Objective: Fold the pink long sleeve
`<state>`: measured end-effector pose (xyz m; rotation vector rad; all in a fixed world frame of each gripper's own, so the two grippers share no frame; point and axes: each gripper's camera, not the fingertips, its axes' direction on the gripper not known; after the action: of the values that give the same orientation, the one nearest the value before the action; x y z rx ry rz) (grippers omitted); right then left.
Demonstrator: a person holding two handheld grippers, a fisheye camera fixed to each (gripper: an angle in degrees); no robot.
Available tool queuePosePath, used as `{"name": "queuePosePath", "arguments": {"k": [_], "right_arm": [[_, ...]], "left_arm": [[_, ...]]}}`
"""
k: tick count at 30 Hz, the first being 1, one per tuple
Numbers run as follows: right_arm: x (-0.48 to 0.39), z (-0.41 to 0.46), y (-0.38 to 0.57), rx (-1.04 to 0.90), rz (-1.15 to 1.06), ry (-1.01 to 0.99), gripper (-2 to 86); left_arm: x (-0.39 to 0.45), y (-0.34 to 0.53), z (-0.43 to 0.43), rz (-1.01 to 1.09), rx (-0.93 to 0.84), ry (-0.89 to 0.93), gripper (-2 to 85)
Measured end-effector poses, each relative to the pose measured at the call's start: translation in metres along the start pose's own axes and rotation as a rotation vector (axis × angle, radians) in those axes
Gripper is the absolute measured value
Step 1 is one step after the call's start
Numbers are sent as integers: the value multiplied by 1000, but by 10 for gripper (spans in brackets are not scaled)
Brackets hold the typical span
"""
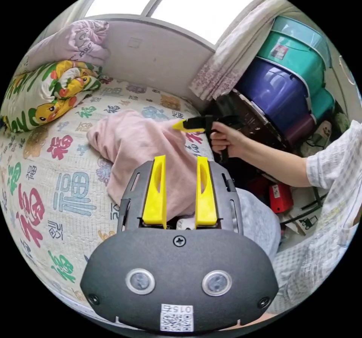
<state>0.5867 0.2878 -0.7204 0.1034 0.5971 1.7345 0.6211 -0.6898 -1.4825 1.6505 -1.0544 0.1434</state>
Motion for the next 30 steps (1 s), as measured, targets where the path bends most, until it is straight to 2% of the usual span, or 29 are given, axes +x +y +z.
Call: {"name": "queuePosePath", "arguments": {"k": [2, 4, 8, 11, 14, 15, 19, 22, 27, 30], "right_arm": [[-2, -4, 5, 53, -66, -21, 124], [-11, -10, 13, 112, -172, -20, 122], [-41, -16, 36, 119, -344, 4, 66], [-59, -27, 65, 115, -433, -54, 24], [-67, -38, 96, 125, -477, -69, 12], [-69, -40, 109, 127, -495, -79, 9], [-74, -50, 154, 172, -552, -124, 1], [-76, -50, 185, 176, -575, -140, 0], [-71, -41, 237, 188, -567, -115, -1], [-64, -38, 272, 205, -556, -123, -2]], "left_arm": [[-39, -15, 46, -112, -27, -64, 22], [-79, -24, 124, -234, -140, -131, 20], [-100, -3, 196, -340, -239, -87, 20], [-70, 25, 168, -329, -122, -141, 24], [-21, 61, 150, -340, -91, 157, 41], [6, 75, 159, -323, -147, 246, 52], [63, 125, 220, -343, -379, 395, 74], [83, 141, 255, -293, -426, 269, 91], [95, 164, 289, -272, -391, 209, 97], [98, 189, 298, -244, -410, 303, 32]]}}
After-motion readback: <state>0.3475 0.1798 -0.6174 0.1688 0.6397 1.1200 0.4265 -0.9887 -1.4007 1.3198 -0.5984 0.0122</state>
